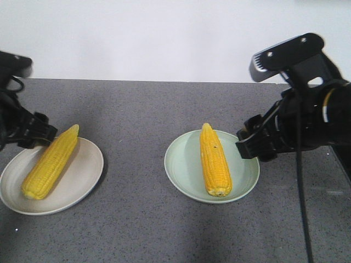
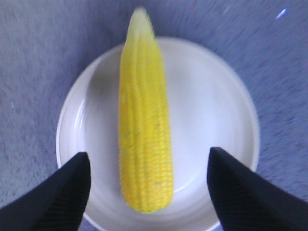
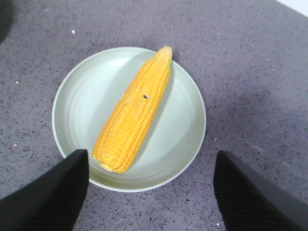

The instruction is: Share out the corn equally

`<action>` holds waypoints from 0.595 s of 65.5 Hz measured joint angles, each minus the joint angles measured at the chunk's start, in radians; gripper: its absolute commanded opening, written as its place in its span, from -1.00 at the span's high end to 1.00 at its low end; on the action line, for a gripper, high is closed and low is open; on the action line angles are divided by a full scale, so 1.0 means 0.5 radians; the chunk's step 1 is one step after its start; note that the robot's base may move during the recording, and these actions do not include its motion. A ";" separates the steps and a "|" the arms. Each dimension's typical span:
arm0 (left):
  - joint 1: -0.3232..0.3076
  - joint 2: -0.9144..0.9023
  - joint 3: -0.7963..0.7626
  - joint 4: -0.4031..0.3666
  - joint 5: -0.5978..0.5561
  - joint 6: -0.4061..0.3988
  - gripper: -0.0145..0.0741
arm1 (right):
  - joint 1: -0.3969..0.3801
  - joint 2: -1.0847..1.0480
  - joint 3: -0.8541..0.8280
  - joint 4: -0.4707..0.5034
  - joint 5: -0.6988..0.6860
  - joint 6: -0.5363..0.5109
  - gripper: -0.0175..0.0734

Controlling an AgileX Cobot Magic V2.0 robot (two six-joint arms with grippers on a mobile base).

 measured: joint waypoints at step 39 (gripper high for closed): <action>0.000 -1.258 0.928 -0.799 -0.597 0.680 -0.45 | 0.000 -0.778 0.681 0.008 -0.233 0.000 -0.38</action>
